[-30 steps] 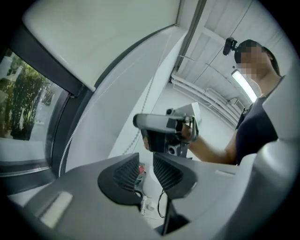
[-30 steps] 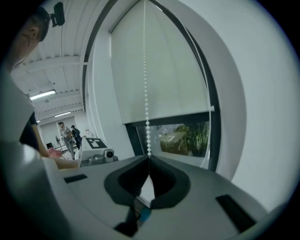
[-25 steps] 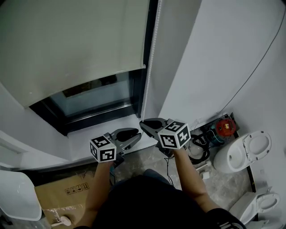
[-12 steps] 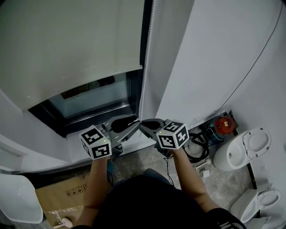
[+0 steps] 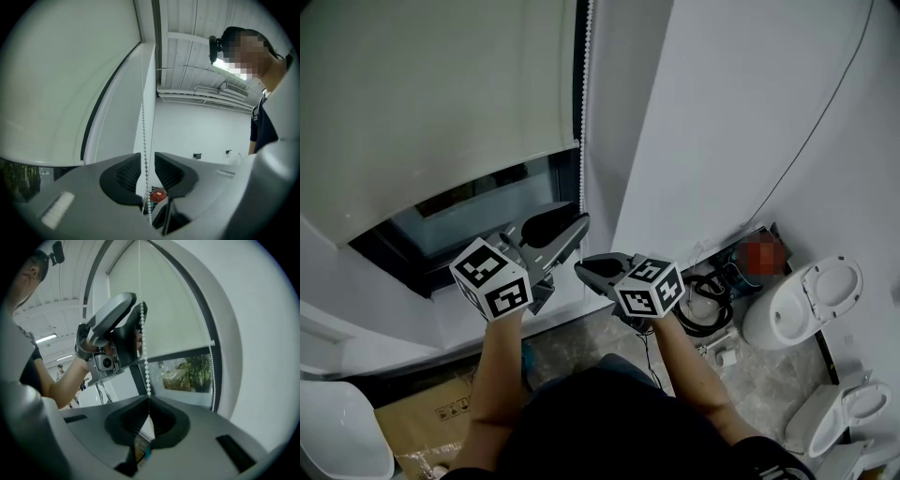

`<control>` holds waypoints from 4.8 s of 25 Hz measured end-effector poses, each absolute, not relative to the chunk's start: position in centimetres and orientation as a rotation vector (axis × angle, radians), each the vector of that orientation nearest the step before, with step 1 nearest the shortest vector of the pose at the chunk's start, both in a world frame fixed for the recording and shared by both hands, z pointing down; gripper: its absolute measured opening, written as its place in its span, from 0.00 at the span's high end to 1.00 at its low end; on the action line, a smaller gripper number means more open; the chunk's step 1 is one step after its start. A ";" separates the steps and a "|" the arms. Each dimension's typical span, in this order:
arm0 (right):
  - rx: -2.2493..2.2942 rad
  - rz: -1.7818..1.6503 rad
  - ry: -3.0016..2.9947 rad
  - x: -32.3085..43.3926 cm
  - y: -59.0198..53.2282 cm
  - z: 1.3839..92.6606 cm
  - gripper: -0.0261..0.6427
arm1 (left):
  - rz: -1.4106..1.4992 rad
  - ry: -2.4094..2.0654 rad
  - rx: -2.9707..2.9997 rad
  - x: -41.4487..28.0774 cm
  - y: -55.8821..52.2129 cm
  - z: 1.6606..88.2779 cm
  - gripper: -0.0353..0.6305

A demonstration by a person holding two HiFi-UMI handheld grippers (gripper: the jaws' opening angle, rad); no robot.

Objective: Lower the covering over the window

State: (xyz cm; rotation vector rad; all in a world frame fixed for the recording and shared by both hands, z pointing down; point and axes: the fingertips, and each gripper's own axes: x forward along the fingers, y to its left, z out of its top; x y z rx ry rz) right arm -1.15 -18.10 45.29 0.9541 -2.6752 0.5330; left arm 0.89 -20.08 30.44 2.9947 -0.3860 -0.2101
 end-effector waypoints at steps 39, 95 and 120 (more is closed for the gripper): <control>0.766 0.687 -2.179 -0.5 -11.9 65.1 0.94 | 0.286 -0.363 2.574 0.3 -17.9 53.7 0.92; 1.817 -0.148 -2.515 10.6 -19.2 34.4 0.94 | -0.037 -1.500 2.602 -7.5 -24.4 41.4 0.93; 1.838 -0.408 -2.605 13.7 -17.1 25.8 0.94 | -0.216 -1.643 2.727 -3.6 -18.6 27.8 0.93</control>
